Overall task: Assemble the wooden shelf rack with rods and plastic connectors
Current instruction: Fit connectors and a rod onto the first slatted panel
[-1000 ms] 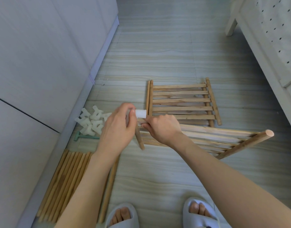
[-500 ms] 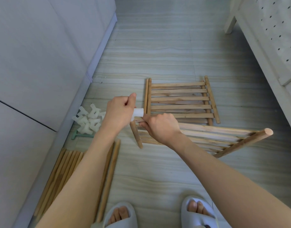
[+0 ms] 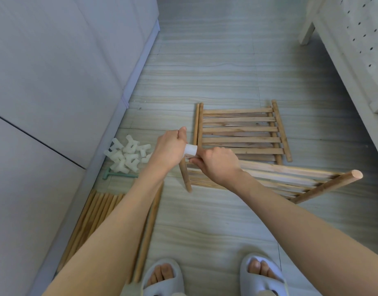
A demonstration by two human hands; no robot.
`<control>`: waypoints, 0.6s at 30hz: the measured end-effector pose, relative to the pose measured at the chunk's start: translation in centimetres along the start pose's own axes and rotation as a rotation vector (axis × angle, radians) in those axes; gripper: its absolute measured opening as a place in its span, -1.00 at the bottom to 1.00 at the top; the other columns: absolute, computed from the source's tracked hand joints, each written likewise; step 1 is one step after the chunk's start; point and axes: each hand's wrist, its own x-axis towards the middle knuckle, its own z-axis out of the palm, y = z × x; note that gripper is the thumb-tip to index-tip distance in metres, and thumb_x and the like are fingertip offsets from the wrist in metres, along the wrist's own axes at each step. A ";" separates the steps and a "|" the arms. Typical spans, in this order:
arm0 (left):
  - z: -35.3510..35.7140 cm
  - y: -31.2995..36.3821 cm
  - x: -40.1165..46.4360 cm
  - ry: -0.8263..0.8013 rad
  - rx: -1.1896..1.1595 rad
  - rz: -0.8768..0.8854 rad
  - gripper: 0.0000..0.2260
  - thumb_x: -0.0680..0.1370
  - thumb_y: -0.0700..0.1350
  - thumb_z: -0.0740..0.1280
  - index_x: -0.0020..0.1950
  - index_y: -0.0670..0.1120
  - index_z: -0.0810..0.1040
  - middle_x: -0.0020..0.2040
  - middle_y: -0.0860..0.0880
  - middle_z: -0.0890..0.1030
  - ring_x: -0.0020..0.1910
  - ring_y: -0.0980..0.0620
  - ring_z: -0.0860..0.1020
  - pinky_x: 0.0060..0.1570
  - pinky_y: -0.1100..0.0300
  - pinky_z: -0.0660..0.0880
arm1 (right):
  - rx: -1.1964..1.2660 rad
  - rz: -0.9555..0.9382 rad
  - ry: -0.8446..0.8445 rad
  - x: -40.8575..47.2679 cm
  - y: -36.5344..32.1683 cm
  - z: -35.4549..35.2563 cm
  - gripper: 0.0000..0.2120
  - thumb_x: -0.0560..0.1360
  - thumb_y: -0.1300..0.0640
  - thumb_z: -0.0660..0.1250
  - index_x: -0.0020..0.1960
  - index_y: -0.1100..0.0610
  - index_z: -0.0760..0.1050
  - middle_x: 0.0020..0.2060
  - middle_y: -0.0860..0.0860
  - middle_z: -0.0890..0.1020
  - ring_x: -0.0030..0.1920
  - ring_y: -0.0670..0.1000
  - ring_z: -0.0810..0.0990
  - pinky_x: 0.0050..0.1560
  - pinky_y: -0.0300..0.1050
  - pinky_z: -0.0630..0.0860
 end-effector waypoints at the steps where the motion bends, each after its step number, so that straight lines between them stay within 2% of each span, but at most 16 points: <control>1: -0.1 -0.2 0.0 -0.019 -0.020 -0.027 -0.60 0.65 -0.03 0.01 -0.22 -0.17 0.51 -0.20 -0.17 0.56 -0.19 -0.10 0.47 -0.21 0.13 0.31 | 0.021 -0.003 -0.024 0.1 0.0 -0.2 -0.61 0.61 -0.13 0.03 0.20 0.10 0.44 -0.07 0.12 0.63 -0.05 0.19 0.58 -0.26 -0.09 0.28; 4: -0.6 -0.6 -0.1 -0.078 -0.101 -0.131 -0.63 0.60 -0.07 0.03 -0.29 -0.02 0.52 -0.25 -0.11 0.55 -0.31 -0.04 0.47 -0.34 0.16 0.37 | 0.011 0.005 -0.096 -0.1 0.6 -1.0 -0.60 0.61 -0.13 0.03 0.16 0.13 0.46 -0.02 0.13 0.62 0.01 0.18 0.57 -0.22 -0.11 0.28; 6: -0.7 -0.4 -0.2 -0.100 -0.143 -0.187 -0.66 0.59 -0.08 0.05 -0.21 -0.07 0.57 -0.18 -0.17 0.58 -0.16 -0.15 0.54 -0.14 0.07 0.52 | -0.033 0.013 -0.116 -0.7 1.3 -1.2 -0.58 0.61 -0.15 -0.01 0.11 0.13 0.46 -0.03 0.12 0.61 0.00 0.17 0.57 -0.23 -0.11 0.28; 8: -0.6 -0.2 -0.4 -0.093 -0.167 -0.228 -0.67 0.60 -0.09 0.06 0.03 -0.23 0.56 0.03 -0.27 0.57 0.06 -0.23 0.55 0.09 -0.06 0.51 | -0.057 0.023 -0.098 -1.3 1.7 -1.0 -0.57 0.61 -0.16 -0.04 0.09 0.12 0.45 -0.04 0.11 0.62 -0.01 0.16 0.58 -0.23 -0.11 0.28; 10: -0.4 0.0 -0.4 -0.055 -0.165 -0.237 -0.66 0.61 -0.09 0.05 0.11 -0.29 0.50 0.13 -0.31 0.54 0.12 -0.26 0.52 0.13 -0.08 0.49 | -0.071 0.027 -0.077 -1.5 1.7 -0.8 -0.57 0.61 -0.16 -0.04 0.08 0.11 0.45 -0.04 0.11 0.62 -0.01 0.17 0.58 -0.23 -0.11 0.28; 13: 0.0 -0.2 -0.5 -0.002 -0.150 -0.212 -0.75 0.60 -0.15 0.04 -0.11 -0.23 0.45 0.05 -0.33 0.55 0.09 -0.29 0.53 0.09 -0.10 0.51 | -0.067 0.021 -0.079 -1.4 1.4 -0.6 -0.58 0.61 -0.16 -0.04 0.08 0.11 0.45 -0.03 0.12 0.62 0.00 0.18 0.57 -0.23 -0.09 0.27; 15: 0.2 0.1 -0.5 0.024 -0.150 -0.215 -0.73 0.58 -0.23 0.02 -0.27 -0.22 0.40 -0.13 -0.28 0.54 0.03 -0.28 0.53 0.03 -0.11 0.53 | -0.075 0.025 -0.064 -1.5 1.5 -0.6 -0.59 0.61 -0.15 -0.03 0.09 0.10 0.45 -0.04 0.12 0.62 -0.01 0.18 0.57 -0.24 -0.09 0.27; 17: 0.5 0.3 -0.6 0.036 -0.140 -0.214 -0.73 0.57 -0.27 0.02 -0.30 -0.20 0.36 -0.24 -0.19 0.47 -0.04 -0.27 0.51 -0.01 -0.11 0.54 | -0.081 0.029 -0.056 -1.6 1.5 -0.5 -0.61 0.62 -0.15 -0.02 0.09 0.10 0.45 -0.05 0.11 0.62 -0.02 0.16 0.57 -0.25 -0.11 0.26; 18: 0.6 0.3 -0.6 0.054 -0.145 -0.214 -0.73 0.58 -0.27 0.02 -0.28 -0.21 0.39 -0.20 -0.20 0.49 -0.06 -0.26 0.51 -0.01 -0.10 0.54 | -0.082 0.030 -0.053 -1.6 1.4 -0.5 -0.61 0.62 -0.14 -0.01 0.09 0.09 0.45 -0.05 0.11 0.62 -0.03 0.16 0.57 -0.25 -0.11 0.25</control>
